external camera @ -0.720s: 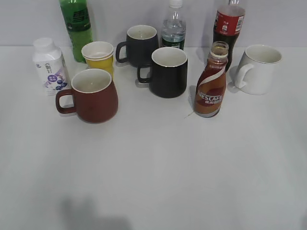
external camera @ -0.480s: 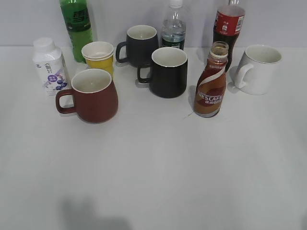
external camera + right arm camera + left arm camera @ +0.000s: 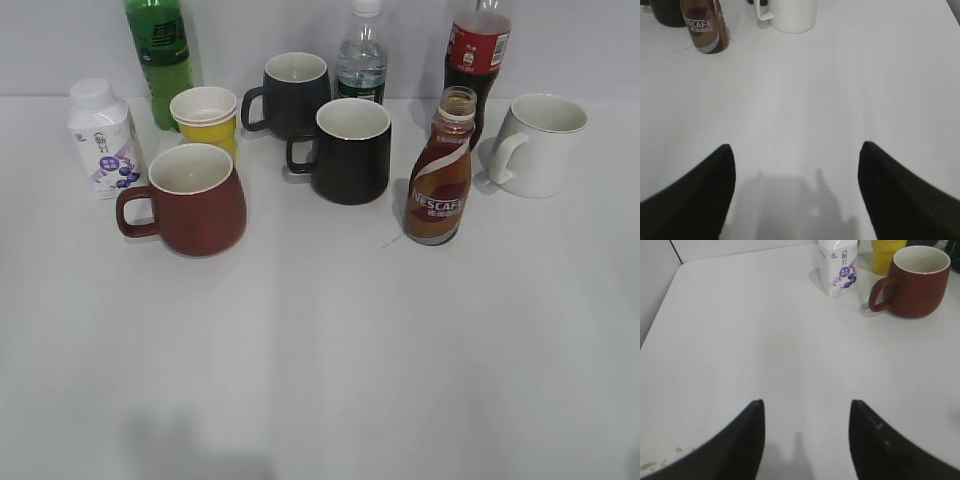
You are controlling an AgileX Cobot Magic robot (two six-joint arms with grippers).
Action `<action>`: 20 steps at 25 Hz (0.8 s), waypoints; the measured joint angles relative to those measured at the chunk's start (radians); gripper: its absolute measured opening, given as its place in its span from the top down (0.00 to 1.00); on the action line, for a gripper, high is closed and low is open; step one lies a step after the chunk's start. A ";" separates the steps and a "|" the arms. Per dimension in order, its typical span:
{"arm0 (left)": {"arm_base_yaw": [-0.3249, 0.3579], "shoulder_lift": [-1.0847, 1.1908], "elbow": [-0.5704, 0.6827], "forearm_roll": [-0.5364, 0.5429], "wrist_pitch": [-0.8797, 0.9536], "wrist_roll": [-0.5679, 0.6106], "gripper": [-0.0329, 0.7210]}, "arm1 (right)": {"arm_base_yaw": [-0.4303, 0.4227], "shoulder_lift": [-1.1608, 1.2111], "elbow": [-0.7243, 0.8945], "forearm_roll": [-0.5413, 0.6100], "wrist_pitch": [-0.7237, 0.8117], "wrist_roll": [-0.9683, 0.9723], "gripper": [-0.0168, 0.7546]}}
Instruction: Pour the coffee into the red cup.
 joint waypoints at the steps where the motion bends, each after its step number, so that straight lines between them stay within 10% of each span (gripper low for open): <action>1: 0.000 0.000 0.000 0.000 0.000 0.000 0.40 | 0.000 0.000 0.000 0.000 0.000 0.000 0.24; 20: 0.000 0.000 0.000 -0.006 0.000 0.000 0.42 | 0.000 0.000 0.000 0.000 0.000 0.000 0.24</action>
